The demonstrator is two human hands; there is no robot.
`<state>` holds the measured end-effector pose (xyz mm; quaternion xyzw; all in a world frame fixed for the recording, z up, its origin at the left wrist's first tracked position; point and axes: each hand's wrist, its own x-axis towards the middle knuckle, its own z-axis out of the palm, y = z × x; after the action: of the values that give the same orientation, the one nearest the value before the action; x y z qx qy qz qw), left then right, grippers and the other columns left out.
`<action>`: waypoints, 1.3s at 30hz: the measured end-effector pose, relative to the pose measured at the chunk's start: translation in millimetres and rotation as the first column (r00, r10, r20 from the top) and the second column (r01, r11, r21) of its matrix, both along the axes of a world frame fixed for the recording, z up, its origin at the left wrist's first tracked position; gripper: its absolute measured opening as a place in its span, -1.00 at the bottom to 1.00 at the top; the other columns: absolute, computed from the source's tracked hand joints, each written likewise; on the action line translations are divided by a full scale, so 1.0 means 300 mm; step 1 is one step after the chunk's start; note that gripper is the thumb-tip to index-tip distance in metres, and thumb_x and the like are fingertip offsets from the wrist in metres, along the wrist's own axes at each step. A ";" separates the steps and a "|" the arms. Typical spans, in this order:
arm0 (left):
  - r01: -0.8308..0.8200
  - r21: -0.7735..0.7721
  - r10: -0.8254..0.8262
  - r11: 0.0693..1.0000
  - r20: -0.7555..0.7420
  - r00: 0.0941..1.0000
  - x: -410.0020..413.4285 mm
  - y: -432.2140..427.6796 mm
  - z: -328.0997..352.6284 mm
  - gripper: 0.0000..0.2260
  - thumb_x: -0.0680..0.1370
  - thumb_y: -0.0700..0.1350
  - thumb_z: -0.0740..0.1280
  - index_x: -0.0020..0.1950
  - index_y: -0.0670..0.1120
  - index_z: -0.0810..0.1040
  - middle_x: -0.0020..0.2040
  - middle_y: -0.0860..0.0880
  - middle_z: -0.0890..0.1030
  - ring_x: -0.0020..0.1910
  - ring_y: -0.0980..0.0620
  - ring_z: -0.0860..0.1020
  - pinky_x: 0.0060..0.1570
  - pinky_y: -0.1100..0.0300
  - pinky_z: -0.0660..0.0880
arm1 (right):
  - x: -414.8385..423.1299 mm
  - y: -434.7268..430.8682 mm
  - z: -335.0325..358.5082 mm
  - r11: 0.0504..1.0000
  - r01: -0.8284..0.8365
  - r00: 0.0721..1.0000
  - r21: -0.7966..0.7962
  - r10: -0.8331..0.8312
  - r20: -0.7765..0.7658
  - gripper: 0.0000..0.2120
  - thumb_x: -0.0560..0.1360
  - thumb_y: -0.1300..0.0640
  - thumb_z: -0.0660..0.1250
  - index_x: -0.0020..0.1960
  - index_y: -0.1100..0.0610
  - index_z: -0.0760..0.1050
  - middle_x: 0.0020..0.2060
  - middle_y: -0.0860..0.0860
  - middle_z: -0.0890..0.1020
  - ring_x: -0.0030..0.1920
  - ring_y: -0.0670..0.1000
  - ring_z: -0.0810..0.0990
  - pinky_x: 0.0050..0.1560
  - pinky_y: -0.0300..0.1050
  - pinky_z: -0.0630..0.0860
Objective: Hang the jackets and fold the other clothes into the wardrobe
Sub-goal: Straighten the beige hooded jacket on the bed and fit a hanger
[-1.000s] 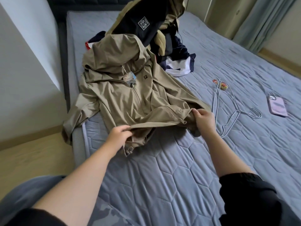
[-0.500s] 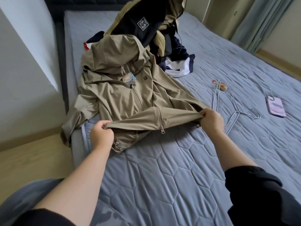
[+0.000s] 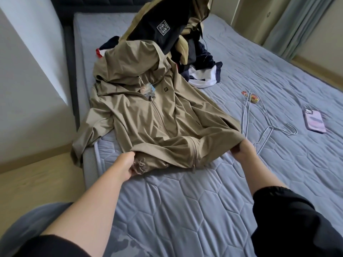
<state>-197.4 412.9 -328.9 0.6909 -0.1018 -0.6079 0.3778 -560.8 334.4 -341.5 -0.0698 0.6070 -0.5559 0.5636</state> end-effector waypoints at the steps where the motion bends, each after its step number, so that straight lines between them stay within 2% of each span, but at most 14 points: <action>1: -0.027 -0.004 0.026 1.000 -0.117 0.993 0.006 0.011 0.019 -0.76 0.63 -0.18 0.09 -0.10 -0.15 0.52 -0.38 -0.11 0.61 -0.48 -0.03 0.57 -0.50 0.19 0.53 | -0.008 -0.011 0.022 0.998 0.060 0.996 -0.015 -0.059 0.071 -0.64 0.59 0.33 0.12 0.38 0.30 0.37 0.28 0.17 0.51 0.21 0.13 0.55 0.25 -0.04 0.47; 3: -0.081 0.025 0.085 0.996 -0.306 0.948 0.023 0.028 0.057 -0.68 0.55 -0.23 0.10 -0.30 -0.16 0.58 -0.49 -0.07 0.59 -0.58 0.00 0.56 -0.61 0.21 0.50 | -0.020 -0.019 0.082 0.987 0.151 0.988 -0.046 -0.150 0.041 -0.72 0.58 0.34 0.12 0.24 0.29 0.47 0.24 0.19 0.54 0.11 0.15 0.59 0.15 -0.02 0.53; 5: -0.140 0.047 0.147 0.989 -0.368 0.918 0.046 0.031 0.078 -0.59 0.58 -0.18 0.09 -0.35 -0.19 0.60 -0.47 -0.11 0.62 -0.56 -0.05 0.59 -0.63 0.07 0.50 | -0.044 -0.013 0.131 0.973 0.229 0.932 -0.033 -0.228 -0.282 -0.81 0.52 0.34 0.17 0.02 0.26 0.54 0.12 0.22 0.60 -0.09 0.16 0.62 0.02 -0.05 0.55; 7: -0.164 0.026 0.165 0.986 -0.256 0.953 0.063 0.024 0.072 -0.64 0.61 -0.20 0.03 -0.27 -0.18 0.53 -0.52 -0.09 0.59 -0.59 -0.01 0.57 -0.65 0.09 0.49 | -0.078 0.005 0.166 0.968 0.247 0.667 0.033 -0.145 -0.731 -0.75 0.42 0.31 0.24 0.02 0.19 0.62 0.01 0.18 0.65 -0.04 0.18 0.64 -0.08 -0.18 0.46; 9: -0.168 -0.032 0.169 0.985 0.034 0.985 0.074 0.011 0.043 -0.73 0.58 -0.29 0.05 -0.19 -0.21 0.50 -0.56 -0.05 0.54 -0.59 0.06 0.54 -0.56 0.17 0.51 | -0.100 0.014 0.185 0.961 0.273 0.532 0.031 -0.124 -0.838 -0.70 0.37 0.29 0.24 0.00 0.11 0.65 -0.05 0.12 0.66 -0.01 0.17 0.64 -0.12 -0.22 0.40; 11: -0.117 -0.092 0.143 0.989 0.384 0.912 0.080 0.006 0.013 -0.77 0.56 -0.29 0.13 0.03 -0.25 0.57 -0.23 -0.18 0.65 -0.21 -0.06 0.65 -0.21 0.00 0.59 | -0.097 0.003 0.164 0.936 0.352 0.631 0.025 -0.217 -0.745 -0.72 0.42 0.23 0.25 0.09 0.13 0.60 -0.02 0.09 0.63 0.03 0.15 0.62 -0.10 -0.20 0.40; 13: -0.085 -0.017 0.083 0.996 0.473 0.877 0.083 0.007 -0.006 -0.73 0.56 -0.24 0.15 0.19 -0.29 0.52 0.12 -0.28 0.58 0.08 -0.25 0.56 0.05 -0.12 0.55 | -0.063 0.009 0.123 0.916 0.385 0.837 0.116 -0.293 -0.462 -0.64 0.51 0.09 0.25 0.28 0.17 0.47 0.10 0.09 0.57 0.08 0.12 0.58 -0.08 -0.12 0.45; 16: -0.043 0.102 0.002 0.994 0.370 0.929 0.078 0.011 -0.018 -0.69 0.59 -0.16 0.15 0.29 -0.23 0.45 0.22 -0.25 0.50 0.15 -0.26 0.50 0.01 -0.16 0.54 | 0.022 0.045 0.025 0.993 0.087 0.996 0.083 -0.087 -0.013 -0.51 0.58 -0.13 0.16 0.39 0.14 0.39 0.15 0.05 0.54 0.06 0.09 0.57 0.01 -0.03 0.54; 19: -0.002 0.114 -0.025 0.993 0.236 0.972 0.062 0.023 -0.028 -0.72 0.59 -0.11 0.16 0.28 -0.15 0.42 0.18 -0.20 0.48 0.08 -0.24 0.50 -0.23 -0.12 0.56 | 0.132 0.097 -0.050 1.000 -0.025 0.965 0.004 0.023 0.263 -0.56 0.54 -0.16 0.25 0.28 0.10 0.52 0.20 0.05 0.60 0.21 0.11 0.53 0.32 0.07 0.41; 23: -0.009 0.045 0.007 0.999 0.055 0.998 0.034 0.039 -0.015 -0.85 0.63 -0.09 0.14 0.08 -0.08 0.47 -0.08 -0.11 0.55 -0.18 -0.11 0.54 -0.46 0.02 0.55 | 0.233 0.119 -0.086 0.998 0.045 0.929 0.045 -0.058 0.366 -0.72 0.55 -0.01 0.30 0.19 0.10 0.55 0.15 0.04 0.63 0.18 0.05 0.57 0.25 -0.03 0.48; 30: -0.299 -0.002 0.285 0.954 -0.296 0.912 0.071 0.023 0.040 -0.79 0.61 -0.21 0.14 -0.15 -0.11 0.52 -0.42 -0.03 0.61 -0.47 0.06 0.58 -0.61 0.28 0.49 | 0.171 0.109 0.042 0.852 -0.462 0.885 0.247 0.460 0.067 -0.83 0.56 0.09 0.29 0.02 0.19 0.55 -0.21 0.10 0.65 -0.15 0.07 0.59 0.03 0.01 0.54; 33: -0.373 -0.128 0.368 0.919 -0.061 0.928 0.077 0.012 0.037 -0.74 0.56 -0.33 0.14 -0.10 -0.06 0.56 -0.34 -0.06 0.59 -0.29 -0.04 0.52 -0.33 0.10 0.54 | 0.115 0.074 0.108 0.958 -0.275 0.901 -0.083 0.287 0.326 -0.73 0.61 0.07 0.20 0.11 0.25 0.55 -0.09 0.14 0.68 -0.11 0.03 0.68 -0.11 -0.09 0.64; 36: -0.445 -0.100 0.442 0.890 -0.050 0.896 0.088 0.008 0.009 -0.72 0.58 -0.35 0.09 -0.19 -0.05 0.45 -0.26 -0.06 0.50 -0.35 0.02 0.45 -0.37 0.12 0.43 | 0.104 0.050 0.121 0.945 0.133 0.819 -0.299 0.065 0.570 -0.50 0.64 0.04 0.08 0.51 0.24 0.13 0.36 0.18 0.40 0.40 0.14 0.38 0.40 0.11 0.31; 39: -0.454 0.023 0.448 0.891 -0.222 0.866 0.097 0.017 -0.007 -0.77 0.62 -0.30 0.09 0.15 -0.09 0.48 -0.18 -0.04 0.53 -0.29 0.04 0.50 -0.51 0.19 0.52 | 0.168 0.074 0.037 0.987 0.009 0.926 -0.159 0.052 0.374 -0.69 0.66 0.15 0.00 0.35 0.20 0.32 0.18 0.20 0.46 0.28 0.10 0.45 0.38 0.00 0.29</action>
<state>-168.4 418.1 -330.9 0.6177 0.0959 -0.5744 0.5286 -510.4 356.7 -330.4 -0.0127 0.4409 -0.5990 0.6683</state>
